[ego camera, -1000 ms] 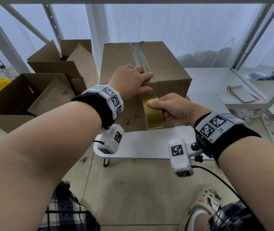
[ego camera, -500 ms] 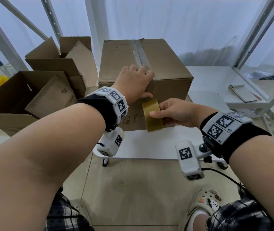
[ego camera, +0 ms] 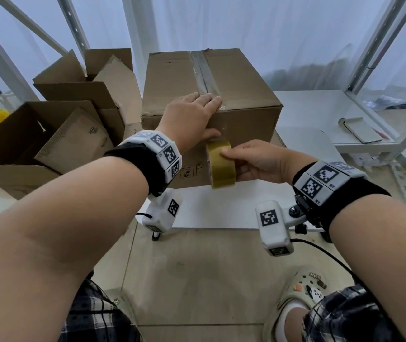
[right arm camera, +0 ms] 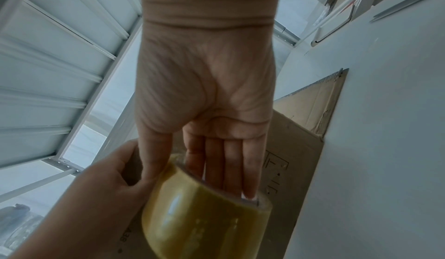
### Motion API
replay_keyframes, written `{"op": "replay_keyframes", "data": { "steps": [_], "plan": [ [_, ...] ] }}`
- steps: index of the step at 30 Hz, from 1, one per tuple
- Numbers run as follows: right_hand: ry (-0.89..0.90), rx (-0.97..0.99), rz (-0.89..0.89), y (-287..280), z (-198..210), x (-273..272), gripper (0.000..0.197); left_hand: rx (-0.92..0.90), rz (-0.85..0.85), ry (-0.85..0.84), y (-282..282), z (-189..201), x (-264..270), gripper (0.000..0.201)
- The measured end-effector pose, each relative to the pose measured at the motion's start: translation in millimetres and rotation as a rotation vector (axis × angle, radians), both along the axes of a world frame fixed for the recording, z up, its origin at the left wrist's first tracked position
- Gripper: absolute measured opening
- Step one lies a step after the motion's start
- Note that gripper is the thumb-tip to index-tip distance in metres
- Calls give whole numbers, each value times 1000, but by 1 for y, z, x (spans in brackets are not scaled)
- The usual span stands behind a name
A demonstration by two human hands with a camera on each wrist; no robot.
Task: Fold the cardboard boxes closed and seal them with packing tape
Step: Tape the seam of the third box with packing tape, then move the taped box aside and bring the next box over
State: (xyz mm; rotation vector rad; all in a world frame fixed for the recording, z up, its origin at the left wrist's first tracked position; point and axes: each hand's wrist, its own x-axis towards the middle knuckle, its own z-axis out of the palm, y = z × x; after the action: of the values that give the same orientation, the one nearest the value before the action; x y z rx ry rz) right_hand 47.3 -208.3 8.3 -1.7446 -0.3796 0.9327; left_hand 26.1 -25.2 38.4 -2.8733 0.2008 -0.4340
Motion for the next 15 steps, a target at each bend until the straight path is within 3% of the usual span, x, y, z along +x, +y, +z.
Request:
{"op": "replay_keyframes", "data": {
  "steps": [8, 15],
  "plan": [
    [-265, -84, -207, -16, 18, 11, 33, 123, -77, 22, 1, 23, 8, 57],
    [-411, -231, -168, -38, 36, 10, 29, -114, -8, 49, -13, 28, 5, 50]
  ]
}}
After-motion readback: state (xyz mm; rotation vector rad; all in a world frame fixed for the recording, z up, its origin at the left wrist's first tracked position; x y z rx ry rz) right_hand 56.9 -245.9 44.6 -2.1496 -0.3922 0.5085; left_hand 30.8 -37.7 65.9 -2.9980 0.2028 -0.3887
